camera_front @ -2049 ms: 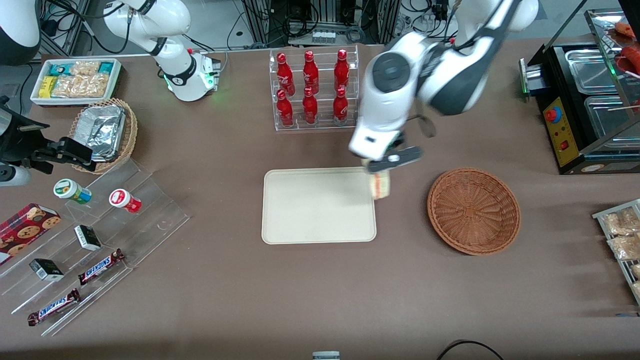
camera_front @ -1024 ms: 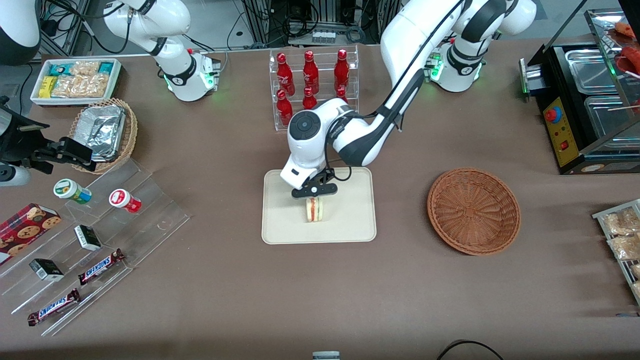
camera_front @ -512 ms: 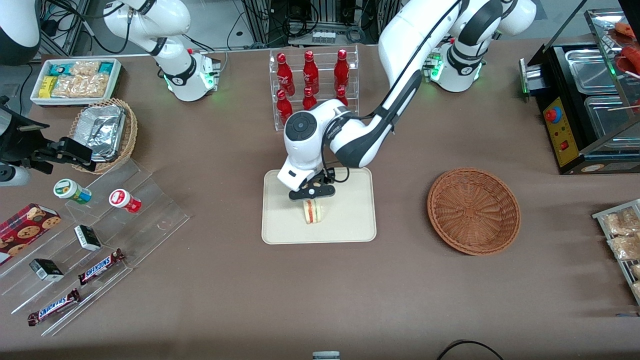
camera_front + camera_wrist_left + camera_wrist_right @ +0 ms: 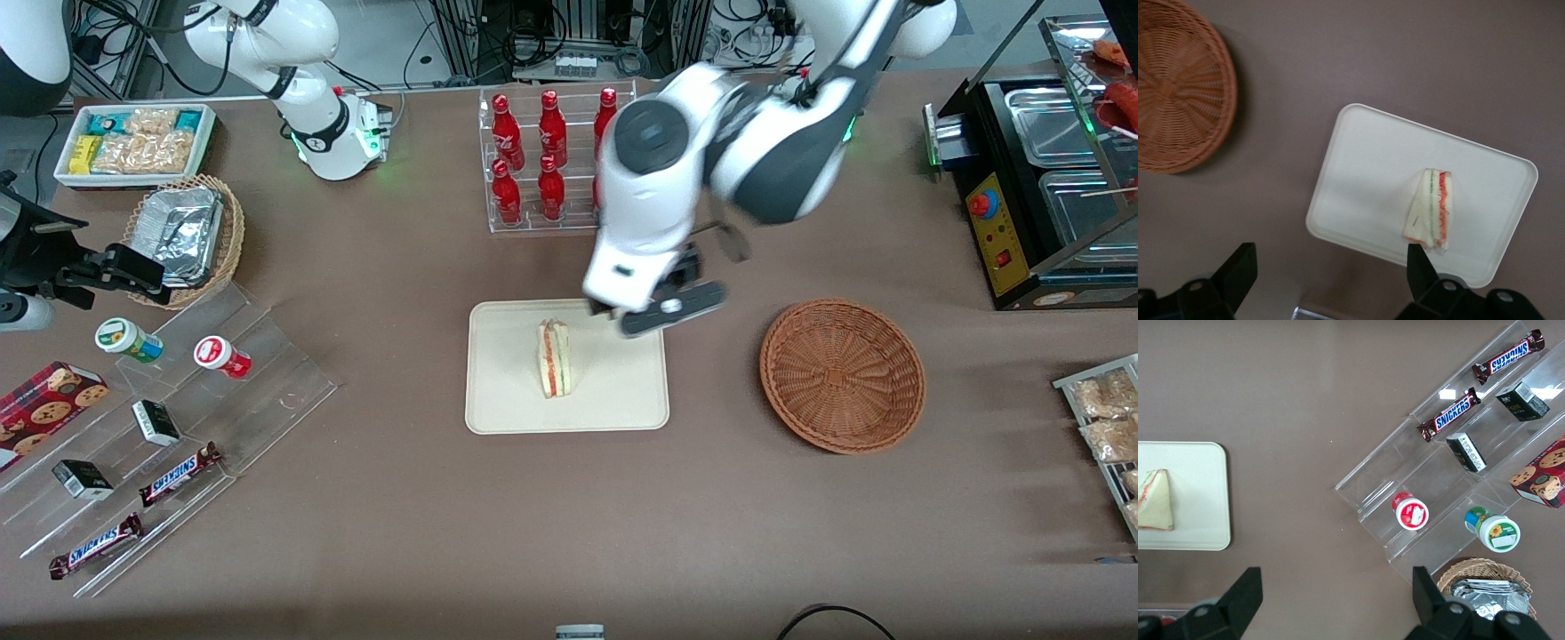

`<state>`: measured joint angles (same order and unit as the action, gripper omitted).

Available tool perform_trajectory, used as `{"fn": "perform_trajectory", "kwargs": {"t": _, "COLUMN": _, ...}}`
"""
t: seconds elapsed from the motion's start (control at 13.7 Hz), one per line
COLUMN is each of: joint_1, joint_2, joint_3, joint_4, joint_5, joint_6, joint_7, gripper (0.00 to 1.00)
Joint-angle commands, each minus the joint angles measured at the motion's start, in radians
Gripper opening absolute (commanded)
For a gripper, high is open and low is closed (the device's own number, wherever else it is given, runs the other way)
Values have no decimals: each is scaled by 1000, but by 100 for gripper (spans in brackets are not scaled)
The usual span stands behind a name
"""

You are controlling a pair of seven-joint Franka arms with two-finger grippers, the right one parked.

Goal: Place sandwich from basket to tray

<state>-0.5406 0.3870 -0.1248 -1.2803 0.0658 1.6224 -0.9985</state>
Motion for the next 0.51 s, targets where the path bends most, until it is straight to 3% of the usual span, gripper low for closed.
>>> {"fn": "perform_trajectory", "kwargs": {"t": 0.0, "joint_1": 103, "joint_2": -109, "joint_3": -7, "joint_4": -48, "joint_5": -47, "joint_6": -112, "joint_7": 145, "gripper": 99}}
{"fn": "perform_trajectory", "kwargs": {"t": 0.22, "joint_1": 221, "joint_2": -184, "joint_3": -7, "joint_4": -62, "joint_5": -49, "joint_6": -237, "joint_7": 328, "gripper": 99}}
{"fn": "perform_trajectory", "kwargs": {"t": 0.44, "joint_1": 344, "joint_2": -270, "joint_3": -6, "joint_4": -141, "joint_5": -50, "joint_6": -254, "joint_7": 498, "gripper": 99}}
